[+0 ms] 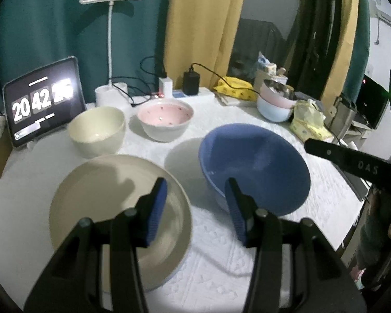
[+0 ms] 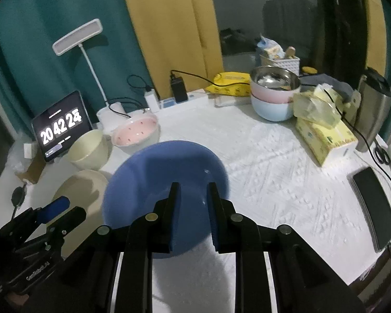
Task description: Organize plates and bowls
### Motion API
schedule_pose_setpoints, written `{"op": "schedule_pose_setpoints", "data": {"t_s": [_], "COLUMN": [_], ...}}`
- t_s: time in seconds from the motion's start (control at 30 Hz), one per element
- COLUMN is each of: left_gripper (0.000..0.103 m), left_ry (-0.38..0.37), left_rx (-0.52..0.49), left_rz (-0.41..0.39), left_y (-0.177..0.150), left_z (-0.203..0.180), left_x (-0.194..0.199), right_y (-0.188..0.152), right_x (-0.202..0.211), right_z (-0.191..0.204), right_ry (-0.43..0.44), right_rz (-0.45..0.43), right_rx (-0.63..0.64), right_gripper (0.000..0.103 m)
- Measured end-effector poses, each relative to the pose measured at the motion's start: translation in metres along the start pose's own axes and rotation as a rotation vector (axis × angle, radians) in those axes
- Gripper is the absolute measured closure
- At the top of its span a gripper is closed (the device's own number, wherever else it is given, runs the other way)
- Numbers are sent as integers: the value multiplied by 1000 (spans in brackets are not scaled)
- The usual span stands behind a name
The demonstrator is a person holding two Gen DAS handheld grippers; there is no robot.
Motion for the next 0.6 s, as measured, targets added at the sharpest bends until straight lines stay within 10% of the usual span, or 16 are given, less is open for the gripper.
{"op": "schedule_pose_setpoints", "data": {"t_s": [0.6], "left_gripper": [55], "left_ry": [91], "left_rx": [65], "left_rz": [-56], "left_y": [4], "left_z": [65], "left_x": [17], "right_y": [5], "right_x": [-13], "right_z": [59], "right_ry": [20], "right_rz": [14], "right_rx": [90], "right_gripper": [82]}}
Point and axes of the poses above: each gripper's, at about its wrist camera, not at the fingertips, and x roughly against the way its jaws point, z to its left, y to its top, the point moved 7 cm from there along -x, roughly the way its jaws point, and after that the axes turned 13 degrees about -x, right-handed, at the moved point
